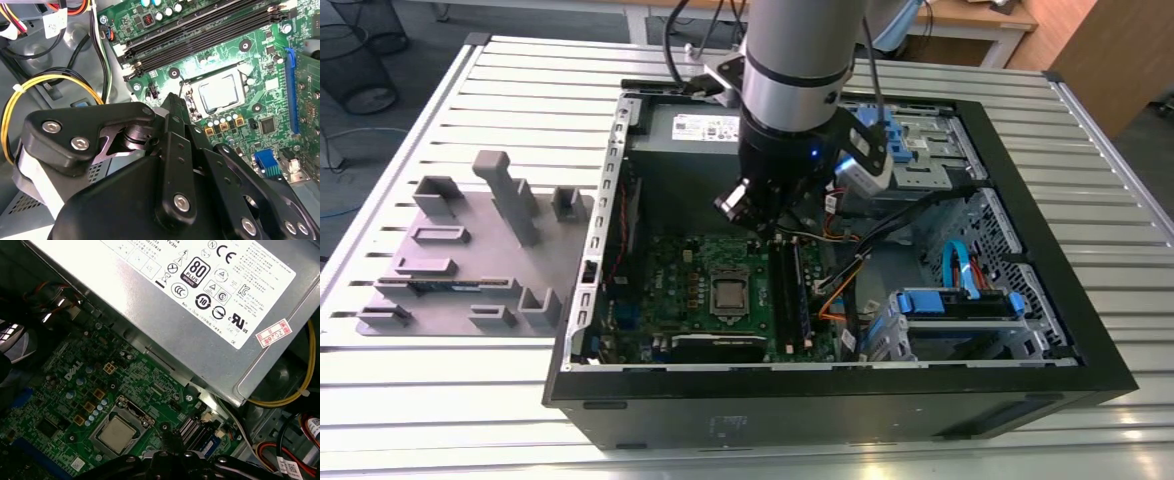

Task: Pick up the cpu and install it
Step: 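Install the first cpu locking lever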

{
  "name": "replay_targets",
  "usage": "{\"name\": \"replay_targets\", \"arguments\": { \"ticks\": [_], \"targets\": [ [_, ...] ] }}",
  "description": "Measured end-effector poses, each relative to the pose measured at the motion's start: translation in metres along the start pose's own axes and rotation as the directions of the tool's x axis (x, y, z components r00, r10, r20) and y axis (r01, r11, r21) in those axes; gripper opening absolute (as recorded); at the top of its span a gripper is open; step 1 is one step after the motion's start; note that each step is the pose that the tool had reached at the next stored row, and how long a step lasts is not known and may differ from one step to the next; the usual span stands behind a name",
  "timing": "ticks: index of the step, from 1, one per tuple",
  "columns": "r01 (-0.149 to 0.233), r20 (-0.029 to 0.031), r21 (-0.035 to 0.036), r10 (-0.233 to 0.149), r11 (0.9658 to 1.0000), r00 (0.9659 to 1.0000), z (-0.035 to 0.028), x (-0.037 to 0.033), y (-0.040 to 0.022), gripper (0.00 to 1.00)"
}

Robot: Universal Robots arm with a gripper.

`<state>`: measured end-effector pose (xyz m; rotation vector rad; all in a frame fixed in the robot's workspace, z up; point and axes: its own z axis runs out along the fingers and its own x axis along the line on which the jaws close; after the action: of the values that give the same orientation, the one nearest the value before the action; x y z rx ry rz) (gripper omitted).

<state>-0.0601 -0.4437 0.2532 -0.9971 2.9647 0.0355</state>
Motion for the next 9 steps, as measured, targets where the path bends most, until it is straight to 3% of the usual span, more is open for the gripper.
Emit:
{"name": "replay_targets", "arguments": {
  "ticks": [9],
  "targets": [
    [0.000,-0.0019,0.0024,0.000,1.0000,1.0000,0.0047,0.0000,0.0001,0.11]
  ]
}}
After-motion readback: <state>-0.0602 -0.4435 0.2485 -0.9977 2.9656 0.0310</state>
